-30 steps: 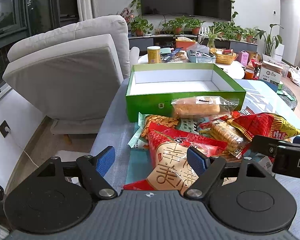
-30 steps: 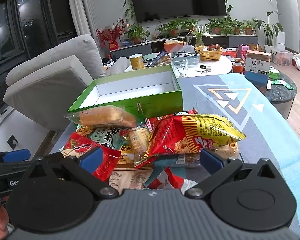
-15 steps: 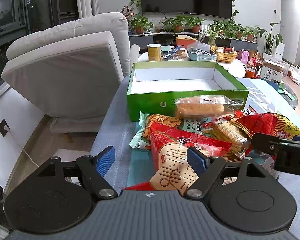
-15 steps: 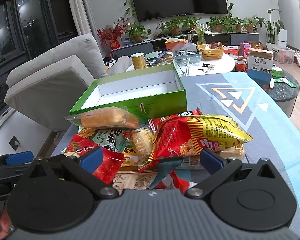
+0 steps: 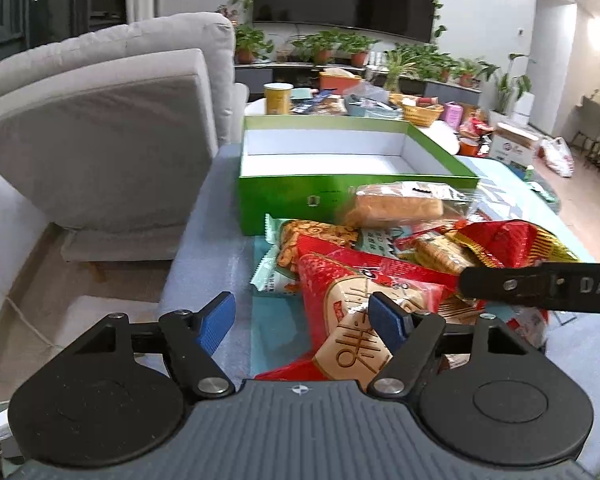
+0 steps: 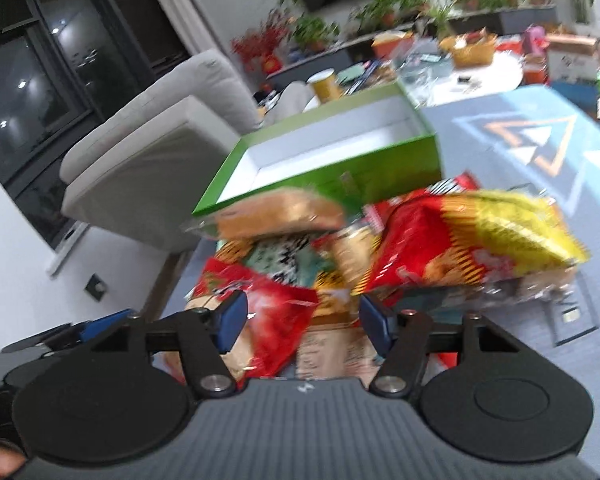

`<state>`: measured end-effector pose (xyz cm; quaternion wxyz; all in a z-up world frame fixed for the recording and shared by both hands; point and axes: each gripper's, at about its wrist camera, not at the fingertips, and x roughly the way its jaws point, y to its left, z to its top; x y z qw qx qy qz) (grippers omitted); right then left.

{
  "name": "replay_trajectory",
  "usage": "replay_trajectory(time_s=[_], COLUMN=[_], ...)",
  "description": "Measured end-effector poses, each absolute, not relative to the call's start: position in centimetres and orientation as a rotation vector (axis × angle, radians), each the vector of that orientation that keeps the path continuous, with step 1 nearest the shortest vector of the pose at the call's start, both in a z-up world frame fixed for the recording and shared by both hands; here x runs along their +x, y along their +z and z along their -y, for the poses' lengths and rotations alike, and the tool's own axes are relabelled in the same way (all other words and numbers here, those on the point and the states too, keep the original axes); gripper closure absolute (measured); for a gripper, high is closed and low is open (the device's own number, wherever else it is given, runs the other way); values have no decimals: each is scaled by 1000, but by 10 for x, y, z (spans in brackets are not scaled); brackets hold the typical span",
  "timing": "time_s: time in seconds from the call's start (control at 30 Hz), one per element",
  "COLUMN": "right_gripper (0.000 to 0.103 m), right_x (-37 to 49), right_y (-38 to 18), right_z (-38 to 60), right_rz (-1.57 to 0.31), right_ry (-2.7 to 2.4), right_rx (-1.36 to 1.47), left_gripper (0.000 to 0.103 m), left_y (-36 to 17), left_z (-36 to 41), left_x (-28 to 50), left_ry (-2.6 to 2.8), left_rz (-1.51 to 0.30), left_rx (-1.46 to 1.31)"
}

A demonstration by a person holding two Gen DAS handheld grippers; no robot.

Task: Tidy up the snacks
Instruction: 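Grasp the red printed snack bag with the right tool and lift it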

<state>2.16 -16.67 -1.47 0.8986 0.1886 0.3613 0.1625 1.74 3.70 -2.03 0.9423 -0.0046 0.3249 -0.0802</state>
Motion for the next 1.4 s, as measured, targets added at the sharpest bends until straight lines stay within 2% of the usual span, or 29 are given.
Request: replay_trajectory(time_s=[0.43, 0.77, 0.87, 0.93, 1.03, 1.4], right_gripper=[36, 36, 39, 41, 45, 50], right_x=[42, 55, 55, 56, 56, 40], right_y=[-34, -38, -40, -40, -37, 4], right_z=[146, 144, 144, 145, 143, 138], right_rz=[-889, -925, -928, -927, -925, -788], right_ry=[385, 391, 377, 373, 381, 428], right_rx=[431, 447, 469, 473, 475, 430], left_gripper=[32, 31, 37, 52, 58, 60], left_y=[-41, -61, -62, -60, -56, -16], left_z=[-42, -62, -61, -57, -50, -48], left_x=[25, 43, 44, 45, 40, 16], left_ry=[-331, -429, -446, -478, -488, -488], left_rz=[-726, -764, -759, -746, -718, -597], left_rx=[-30, -186, -190, -179, -123, -110])
